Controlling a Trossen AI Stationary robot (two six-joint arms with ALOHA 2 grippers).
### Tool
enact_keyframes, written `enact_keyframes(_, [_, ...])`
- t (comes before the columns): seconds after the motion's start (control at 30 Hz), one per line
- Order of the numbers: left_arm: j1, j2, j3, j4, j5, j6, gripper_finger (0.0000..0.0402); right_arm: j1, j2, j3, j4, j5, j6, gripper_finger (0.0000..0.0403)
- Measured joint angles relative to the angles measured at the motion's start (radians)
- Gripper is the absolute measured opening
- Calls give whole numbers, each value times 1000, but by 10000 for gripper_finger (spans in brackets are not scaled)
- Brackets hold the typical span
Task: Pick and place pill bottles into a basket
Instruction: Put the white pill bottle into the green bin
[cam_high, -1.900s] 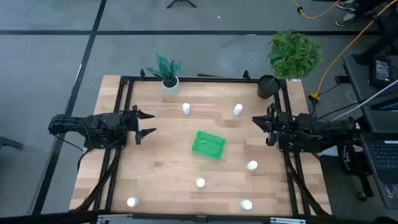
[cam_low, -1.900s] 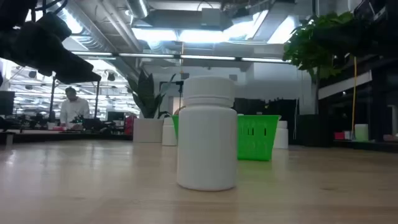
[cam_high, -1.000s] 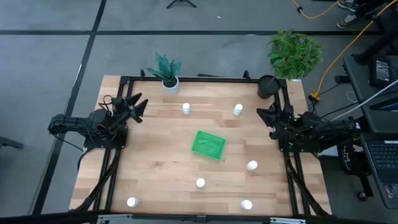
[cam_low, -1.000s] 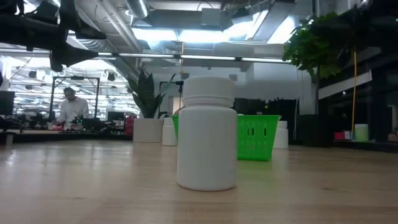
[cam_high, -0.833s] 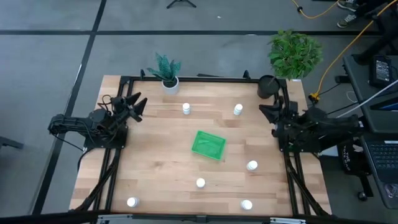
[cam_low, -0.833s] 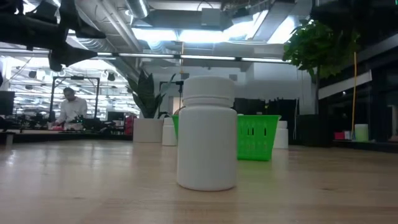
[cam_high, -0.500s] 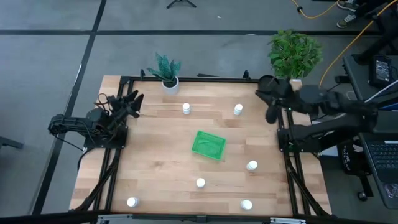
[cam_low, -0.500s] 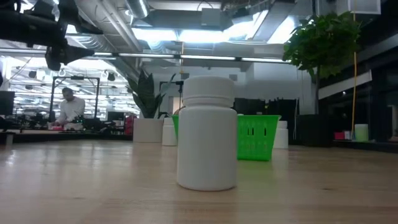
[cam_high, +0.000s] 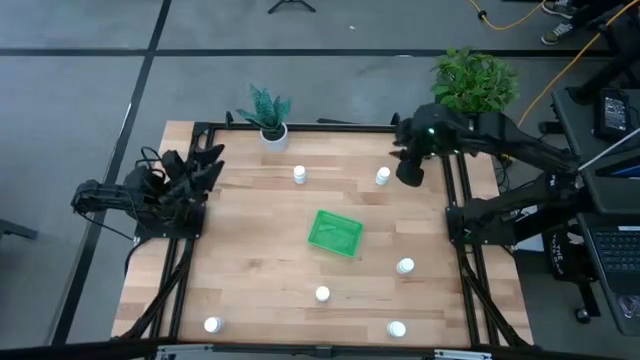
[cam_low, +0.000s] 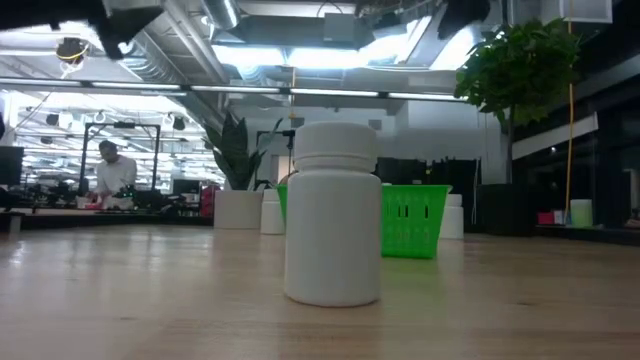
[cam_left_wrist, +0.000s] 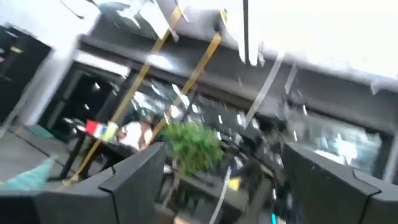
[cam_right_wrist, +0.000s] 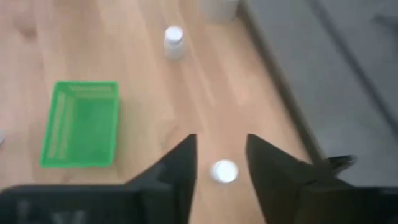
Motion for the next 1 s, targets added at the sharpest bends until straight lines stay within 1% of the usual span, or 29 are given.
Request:
enact_keyframes(0.07, [0, 66, 66, -86, 33, -1, 331, -34, 19, -17, -1, -34, -3, 187])
enact_keyframes(0.23, [0, 273, 243, -337, 164, -1, 385, -119, 77, -75, -10, -38, -3, 286])
enact_keyframes(0.27, [0, 313, 275, -378, 176, -3, 392, -135, 90, -90, -9, -49, -7, 305])
enact_keyframes(0.4, [0, 442, 379, -523, 166, -6, 395, -190, 154, -152, -1, -146, -18, 364])
enact_keyframes(0.47, [0, 487, 411, -586, 91, 9, 399, -204, 186, -193, 7, -172, -25, 382])
enact_keyframes(0.53, [1, 524, 432, -631, -12, 23, 398, -213, 216, -236, 32, -179, -25, 391])
enact_keyframes(0.63, [1, 558, 438, -644, -105, 44, 399, -223, 250, -310, 95, -180, -25, 393])
enact_keyframes(0.73, [1, 575, 439, -634, -115, 52, 400, -240, 283, -377, 191, -179, -21, 391])
enact_keyframes(0.9, [0, 577, 439, -598, -103, 44, 400, -268, 336, -434, 242, -179, -4, 390])
enact_keyframes(1.0, [0, 577, 439, -551, -99, 57, 400, -285, 360, -461, 279, -178, -27, 390])
